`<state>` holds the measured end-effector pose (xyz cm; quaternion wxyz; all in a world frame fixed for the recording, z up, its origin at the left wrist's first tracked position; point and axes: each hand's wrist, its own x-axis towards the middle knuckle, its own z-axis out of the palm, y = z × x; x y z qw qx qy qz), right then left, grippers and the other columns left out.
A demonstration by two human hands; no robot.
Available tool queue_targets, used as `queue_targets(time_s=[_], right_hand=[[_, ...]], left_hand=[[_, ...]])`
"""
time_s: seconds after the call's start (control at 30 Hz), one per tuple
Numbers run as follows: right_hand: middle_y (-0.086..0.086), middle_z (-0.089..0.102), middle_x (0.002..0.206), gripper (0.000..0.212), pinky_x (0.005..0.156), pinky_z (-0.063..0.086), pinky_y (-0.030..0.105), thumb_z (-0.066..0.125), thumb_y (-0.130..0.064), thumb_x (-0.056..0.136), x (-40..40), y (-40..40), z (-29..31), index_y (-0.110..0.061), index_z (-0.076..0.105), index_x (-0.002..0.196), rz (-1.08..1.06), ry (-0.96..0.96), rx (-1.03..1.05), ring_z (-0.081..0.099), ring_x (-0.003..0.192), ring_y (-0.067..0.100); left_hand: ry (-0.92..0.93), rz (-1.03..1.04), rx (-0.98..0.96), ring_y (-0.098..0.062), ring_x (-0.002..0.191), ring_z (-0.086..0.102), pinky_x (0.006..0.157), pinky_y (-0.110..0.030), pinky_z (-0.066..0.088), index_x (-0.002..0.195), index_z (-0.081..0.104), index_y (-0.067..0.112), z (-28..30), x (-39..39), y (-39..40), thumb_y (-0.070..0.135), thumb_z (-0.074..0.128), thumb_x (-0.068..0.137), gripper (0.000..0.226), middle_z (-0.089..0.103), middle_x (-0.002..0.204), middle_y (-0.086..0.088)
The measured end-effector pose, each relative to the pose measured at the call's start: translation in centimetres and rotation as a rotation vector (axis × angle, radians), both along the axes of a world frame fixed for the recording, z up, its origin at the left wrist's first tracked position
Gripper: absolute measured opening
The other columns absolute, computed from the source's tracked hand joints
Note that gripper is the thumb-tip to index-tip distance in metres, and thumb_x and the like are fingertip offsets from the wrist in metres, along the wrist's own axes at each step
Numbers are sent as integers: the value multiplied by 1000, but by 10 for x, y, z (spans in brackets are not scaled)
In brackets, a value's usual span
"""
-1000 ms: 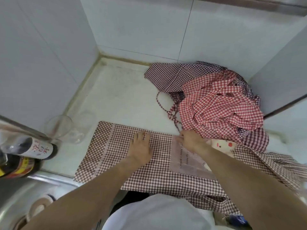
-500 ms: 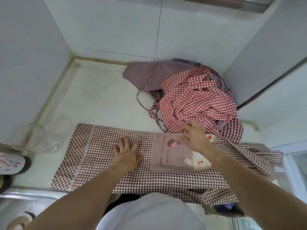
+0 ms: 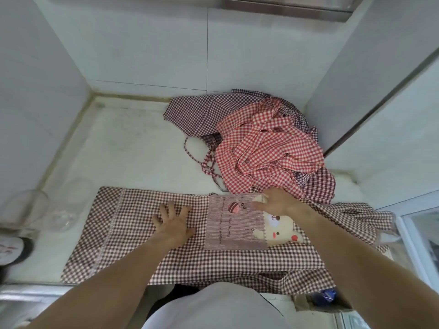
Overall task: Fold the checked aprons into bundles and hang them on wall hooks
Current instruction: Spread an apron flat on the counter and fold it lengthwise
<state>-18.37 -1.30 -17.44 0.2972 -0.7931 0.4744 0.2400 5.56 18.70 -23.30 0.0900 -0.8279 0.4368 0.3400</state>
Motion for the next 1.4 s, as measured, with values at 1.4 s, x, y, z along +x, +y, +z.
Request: queue_targets(time_s=[1.4], right_hand=[[6, 63, 125, 37, 108, 39, 50, 52, -42, 97, -85, -38, -13, -21, 60, 126, -51, 65, -300, 56, 120, 28]], left_hand=[[-59, 50, -68, -38, 149, -17, 120, -60, -2, 153, 7, 44, -10, 13, 8, 54, 48, 96, 70, -16, 163, -13]])
